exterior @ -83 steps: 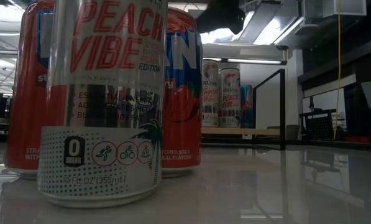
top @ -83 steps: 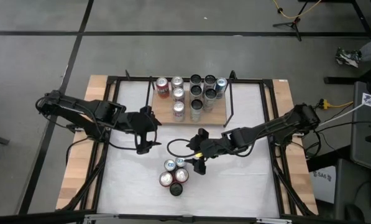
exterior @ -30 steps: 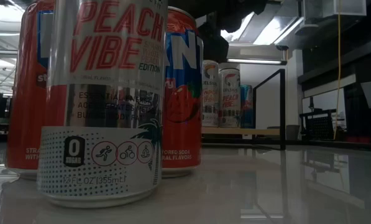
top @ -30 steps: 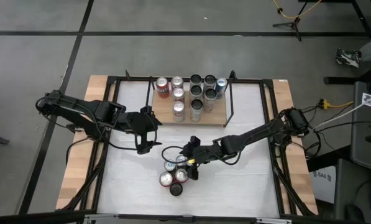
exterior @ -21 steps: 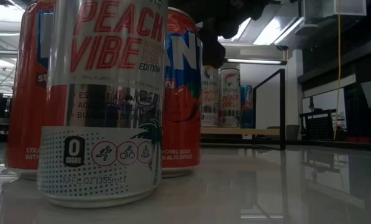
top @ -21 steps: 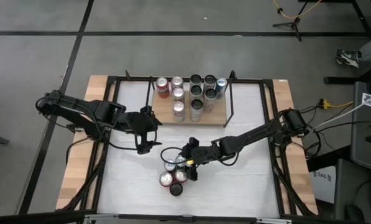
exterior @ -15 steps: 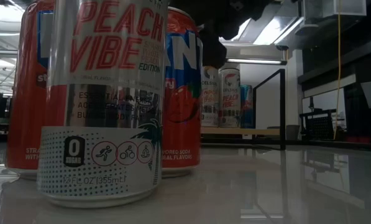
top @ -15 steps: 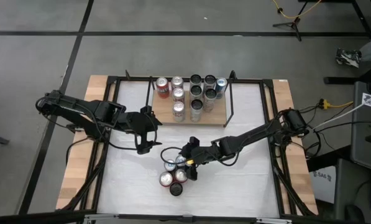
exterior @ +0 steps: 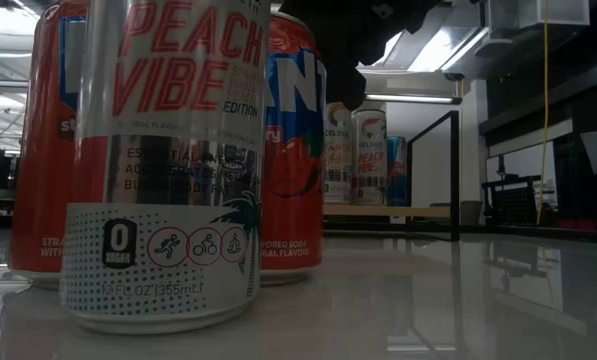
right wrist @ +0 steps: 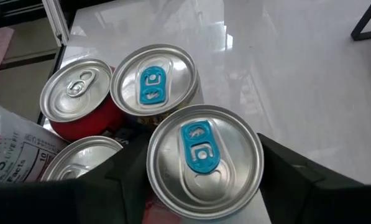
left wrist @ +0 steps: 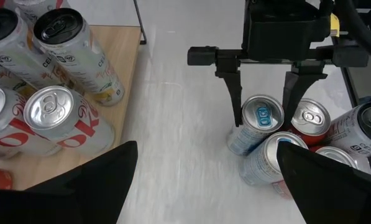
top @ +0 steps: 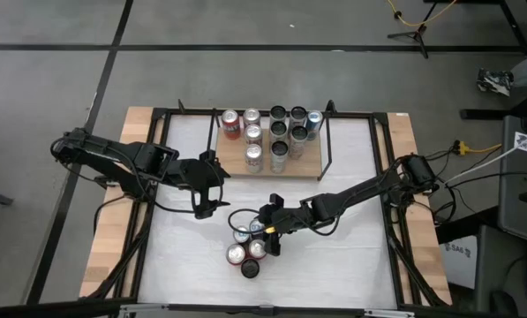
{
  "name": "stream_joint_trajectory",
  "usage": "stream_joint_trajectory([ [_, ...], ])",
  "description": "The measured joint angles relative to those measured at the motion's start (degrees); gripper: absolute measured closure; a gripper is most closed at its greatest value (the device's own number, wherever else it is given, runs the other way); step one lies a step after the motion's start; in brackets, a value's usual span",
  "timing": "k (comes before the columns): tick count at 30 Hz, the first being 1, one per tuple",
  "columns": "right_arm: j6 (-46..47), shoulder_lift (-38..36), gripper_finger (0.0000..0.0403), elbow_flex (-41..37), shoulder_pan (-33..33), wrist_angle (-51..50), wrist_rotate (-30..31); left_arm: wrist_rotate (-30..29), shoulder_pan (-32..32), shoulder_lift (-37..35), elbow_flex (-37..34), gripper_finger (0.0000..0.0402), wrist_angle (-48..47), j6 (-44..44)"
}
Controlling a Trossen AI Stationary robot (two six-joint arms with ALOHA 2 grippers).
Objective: Place canned beverage on shelf
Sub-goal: Put the blue soda can onto the shelf aligned with the other blue soda can
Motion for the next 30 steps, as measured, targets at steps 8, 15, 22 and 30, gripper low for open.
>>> stream_joint_trajectory([
  [8,-0.2,-0.6,0.0157,0.0,-0.4,-0.5,-0.1,0.0,0.0,0.0,0.0,0.0024,0.0,0.0],
  [15,-3.8,-2.9,0.0168,-0.1,-3.1,-1.3,-0.8,0.0,0.0,0.0,0.0,0.0024,0.1,0.0],
  [22,-14.5,-3.4,0.0161,-0.1,-8.2,-1.5,-13.8,0.0,0.0,0.0,0.0,0.0024,0.1,0.0],
  [30,-16.7,-3.5,0.0160,-0.1,-14.6,-2.0,-22.1,0.0,0.0,0.0,0.0,0.0024,0.1,0.0],
])
